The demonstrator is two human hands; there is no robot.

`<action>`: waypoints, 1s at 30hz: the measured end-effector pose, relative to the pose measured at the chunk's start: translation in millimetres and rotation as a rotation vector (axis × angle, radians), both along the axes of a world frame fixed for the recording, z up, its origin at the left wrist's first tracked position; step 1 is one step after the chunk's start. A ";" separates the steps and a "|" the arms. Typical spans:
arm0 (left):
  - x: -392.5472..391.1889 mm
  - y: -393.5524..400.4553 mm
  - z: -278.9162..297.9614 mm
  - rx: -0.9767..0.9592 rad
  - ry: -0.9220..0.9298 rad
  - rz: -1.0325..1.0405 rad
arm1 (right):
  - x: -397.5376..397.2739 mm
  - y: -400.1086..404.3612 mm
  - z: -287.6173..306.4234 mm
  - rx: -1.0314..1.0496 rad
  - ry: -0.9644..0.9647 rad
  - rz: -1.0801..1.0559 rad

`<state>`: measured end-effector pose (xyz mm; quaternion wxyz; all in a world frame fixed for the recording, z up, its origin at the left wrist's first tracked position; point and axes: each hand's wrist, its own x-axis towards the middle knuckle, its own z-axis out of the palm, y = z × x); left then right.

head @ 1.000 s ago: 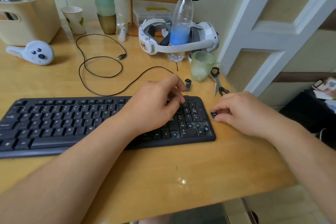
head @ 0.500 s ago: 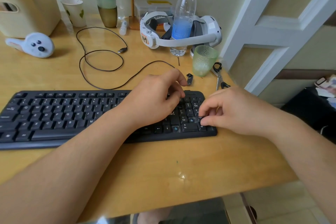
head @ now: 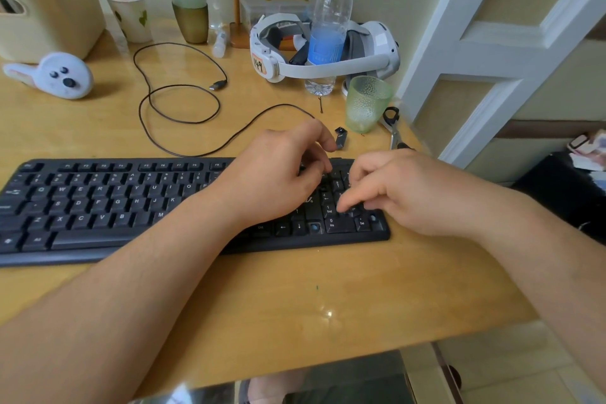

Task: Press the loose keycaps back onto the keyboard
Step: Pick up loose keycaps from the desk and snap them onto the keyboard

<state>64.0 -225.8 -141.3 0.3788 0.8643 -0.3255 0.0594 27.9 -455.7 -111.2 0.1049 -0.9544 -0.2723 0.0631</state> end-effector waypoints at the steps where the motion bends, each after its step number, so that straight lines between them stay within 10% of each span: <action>1: 0.0 0.0 -0.1 0.001 0.001 -0.001 | 0.9 0.7 -2.9 -0.025 -0.006 0.019; 22: -1.6 -1.0 -0.1 0.038 0.023 -0.010 | 1.3 -11.7 -13.1 -0.181 -0.356 0.291; 30: -4.0 -4.6 1.7 -0.037 0.148 -0.102 | 4.6 -17.6 -18.3 0.059 -0.468 0.214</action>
